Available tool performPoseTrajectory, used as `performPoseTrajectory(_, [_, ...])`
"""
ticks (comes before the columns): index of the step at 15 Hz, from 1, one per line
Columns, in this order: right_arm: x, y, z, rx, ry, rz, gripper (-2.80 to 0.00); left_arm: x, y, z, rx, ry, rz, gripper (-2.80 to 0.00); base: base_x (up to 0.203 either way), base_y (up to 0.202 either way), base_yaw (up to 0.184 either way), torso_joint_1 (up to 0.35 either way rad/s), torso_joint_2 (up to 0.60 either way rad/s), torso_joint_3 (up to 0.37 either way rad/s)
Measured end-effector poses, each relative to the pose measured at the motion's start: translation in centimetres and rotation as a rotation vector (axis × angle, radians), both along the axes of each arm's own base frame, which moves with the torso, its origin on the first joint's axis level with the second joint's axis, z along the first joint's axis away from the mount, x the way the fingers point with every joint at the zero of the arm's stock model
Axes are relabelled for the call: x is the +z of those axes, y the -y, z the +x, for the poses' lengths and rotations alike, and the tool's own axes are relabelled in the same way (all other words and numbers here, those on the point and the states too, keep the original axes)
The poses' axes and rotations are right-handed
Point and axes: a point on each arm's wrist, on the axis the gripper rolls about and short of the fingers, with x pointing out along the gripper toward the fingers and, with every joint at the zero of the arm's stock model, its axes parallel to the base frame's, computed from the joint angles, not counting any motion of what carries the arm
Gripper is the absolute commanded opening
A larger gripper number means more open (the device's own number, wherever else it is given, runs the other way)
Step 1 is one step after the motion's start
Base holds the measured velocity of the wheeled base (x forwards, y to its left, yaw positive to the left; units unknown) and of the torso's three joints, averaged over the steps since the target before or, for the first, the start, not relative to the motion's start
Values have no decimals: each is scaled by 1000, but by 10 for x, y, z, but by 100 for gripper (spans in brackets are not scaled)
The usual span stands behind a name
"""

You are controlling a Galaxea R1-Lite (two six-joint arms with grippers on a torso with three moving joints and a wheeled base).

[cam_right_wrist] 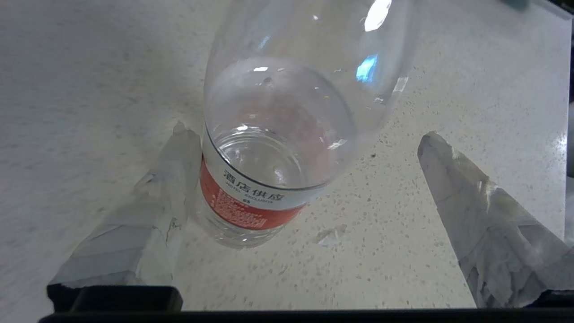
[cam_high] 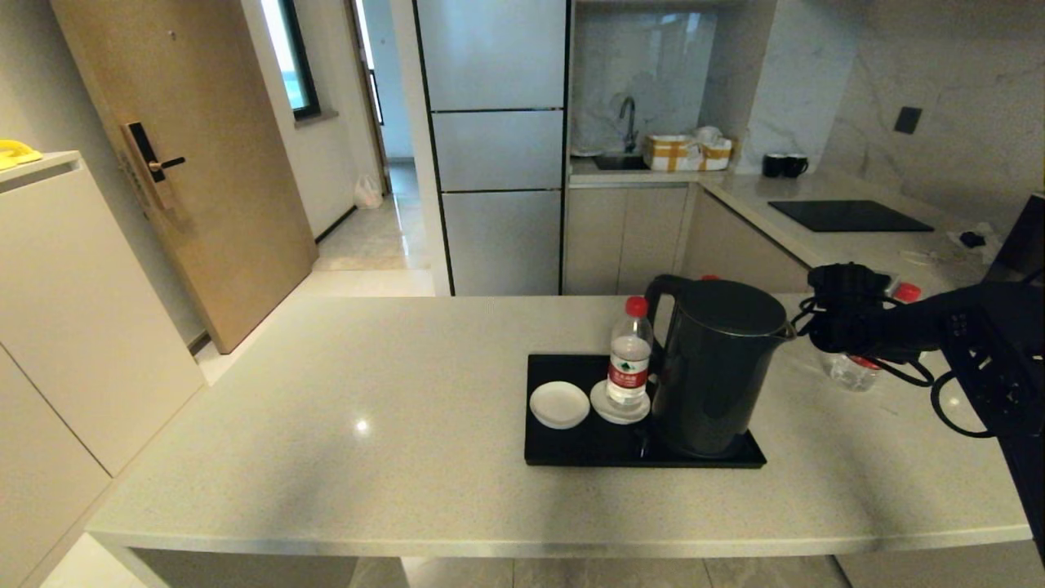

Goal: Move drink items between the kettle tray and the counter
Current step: Return the bottled water to its original position

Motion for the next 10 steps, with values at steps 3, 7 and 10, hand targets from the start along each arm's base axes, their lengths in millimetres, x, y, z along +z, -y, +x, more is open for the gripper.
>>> performPoseTrajectory(3, [-12,0,4,-2,-8,0,0,0,0,0,0,0,0,-280,0,0,0,0,0,0])
performPoseTrajectory(7, [-22,0,6,4,-20,2,0,0,0,0,0,0,0,-280,0,0,0,0,0,0])
performPoseTrajectory(10, [-24,1,7,33,-28,19,0,0,0,0,0,0,0,-280,0,0,0,0,0,0])
